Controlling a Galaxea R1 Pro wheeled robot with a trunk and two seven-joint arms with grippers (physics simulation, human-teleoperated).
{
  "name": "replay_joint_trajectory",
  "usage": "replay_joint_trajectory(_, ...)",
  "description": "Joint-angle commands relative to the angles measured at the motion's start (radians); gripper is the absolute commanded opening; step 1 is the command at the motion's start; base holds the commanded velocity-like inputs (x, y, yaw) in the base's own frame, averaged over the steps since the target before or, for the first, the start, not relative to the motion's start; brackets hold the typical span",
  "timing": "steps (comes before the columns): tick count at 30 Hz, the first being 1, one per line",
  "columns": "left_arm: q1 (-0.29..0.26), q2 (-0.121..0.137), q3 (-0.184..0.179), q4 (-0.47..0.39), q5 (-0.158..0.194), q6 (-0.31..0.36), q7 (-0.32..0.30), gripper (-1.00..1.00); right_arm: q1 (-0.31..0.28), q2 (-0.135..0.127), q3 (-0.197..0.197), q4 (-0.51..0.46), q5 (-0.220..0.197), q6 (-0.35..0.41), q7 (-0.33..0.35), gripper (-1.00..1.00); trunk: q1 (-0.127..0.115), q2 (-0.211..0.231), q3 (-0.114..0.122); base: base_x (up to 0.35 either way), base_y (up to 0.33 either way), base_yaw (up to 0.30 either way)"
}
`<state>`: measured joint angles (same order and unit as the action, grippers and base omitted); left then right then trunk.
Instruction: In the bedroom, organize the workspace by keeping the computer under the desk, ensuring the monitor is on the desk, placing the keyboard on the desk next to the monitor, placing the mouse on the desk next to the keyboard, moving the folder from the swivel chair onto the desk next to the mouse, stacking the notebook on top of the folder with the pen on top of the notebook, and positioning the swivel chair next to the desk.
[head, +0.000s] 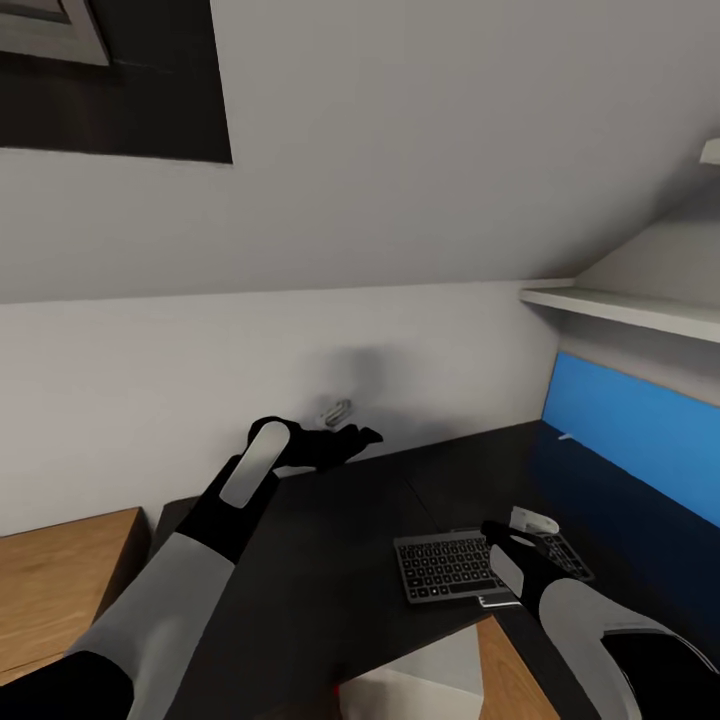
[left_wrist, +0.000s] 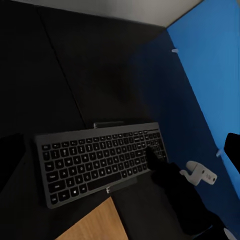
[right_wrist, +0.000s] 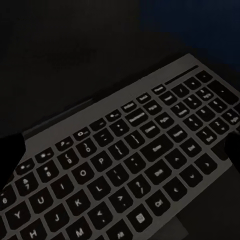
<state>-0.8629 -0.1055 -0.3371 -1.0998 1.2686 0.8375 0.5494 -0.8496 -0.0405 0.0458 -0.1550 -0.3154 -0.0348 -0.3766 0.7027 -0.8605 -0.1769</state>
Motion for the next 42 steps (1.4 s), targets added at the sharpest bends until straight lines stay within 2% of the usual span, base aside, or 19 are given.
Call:
replay_joint_trajectory(1, -0.001, 0.001, 0.000, -0.002, 0.011, 0.000, 0.010, 1.00, -0.001, 0.000, 0.005, 0.000, -0.010, -0.004, -0.002, 1.00, 0.004, -0.008, -0.005, 0.000, 0.000, 0.000)
replay_joint_trajectory(10, 0.008, 0.016, 0.000, -0.029, 0.014, 0.000, 0.011, 1.00, 0.000, 0.001, 0.005, 0.000, -0.010, -0.004, -0.002, 1.00, 0.039, -0.071, -0.033, 0.000, 0.000, 0.000)
replay_joint_trajectory(42, 0.028, 0.016, -0.002, -0.069, 0.018, 0.002, 0.011, 1.00, -0.001, -0.001, 0.005, 0.002, -0.010, -0.001, -0.002, 1.00, 0.161, -0.295, -0.133, 0.000, 0.000, 0.000)
